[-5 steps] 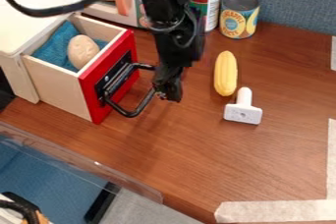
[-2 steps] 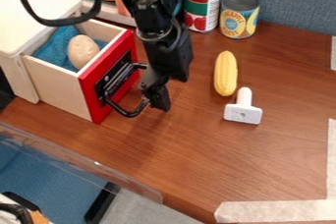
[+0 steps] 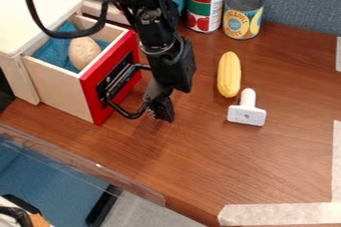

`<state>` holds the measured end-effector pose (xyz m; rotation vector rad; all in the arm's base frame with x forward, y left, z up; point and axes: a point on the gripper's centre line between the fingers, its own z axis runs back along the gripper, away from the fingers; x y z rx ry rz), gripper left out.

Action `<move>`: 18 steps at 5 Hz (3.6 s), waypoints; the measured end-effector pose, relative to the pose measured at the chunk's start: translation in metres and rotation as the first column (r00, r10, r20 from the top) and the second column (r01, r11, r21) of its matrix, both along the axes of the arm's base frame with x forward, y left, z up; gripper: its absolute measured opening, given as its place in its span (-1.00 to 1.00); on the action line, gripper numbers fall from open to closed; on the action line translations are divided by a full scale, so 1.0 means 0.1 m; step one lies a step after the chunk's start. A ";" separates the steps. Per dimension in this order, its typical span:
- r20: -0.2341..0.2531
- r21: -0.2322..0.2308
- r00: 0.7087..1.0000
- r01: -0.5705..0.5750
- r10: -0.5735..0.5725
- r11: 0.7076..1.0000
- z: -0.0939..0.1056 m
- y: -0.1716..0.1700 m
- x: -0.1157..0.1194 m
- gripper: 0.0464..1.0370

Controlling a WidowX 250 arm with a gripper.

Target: Close the drawer

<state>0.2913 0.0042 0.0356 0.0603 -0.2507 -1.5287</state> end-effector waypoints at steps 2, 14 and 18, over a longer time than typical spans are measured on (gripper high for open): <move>-0.030 0.024 0.999 -0.019 0.020 1.000 -0.06 0.13 -0.04 0.92; -0.154 0.075 0.945 -0.282 0.290 0.957 -0.09 1.16 -0.15 0.92; -0.228 0.110 0.831 -0.496 0.508 0.861 0.14 0.08 -0.13 0.92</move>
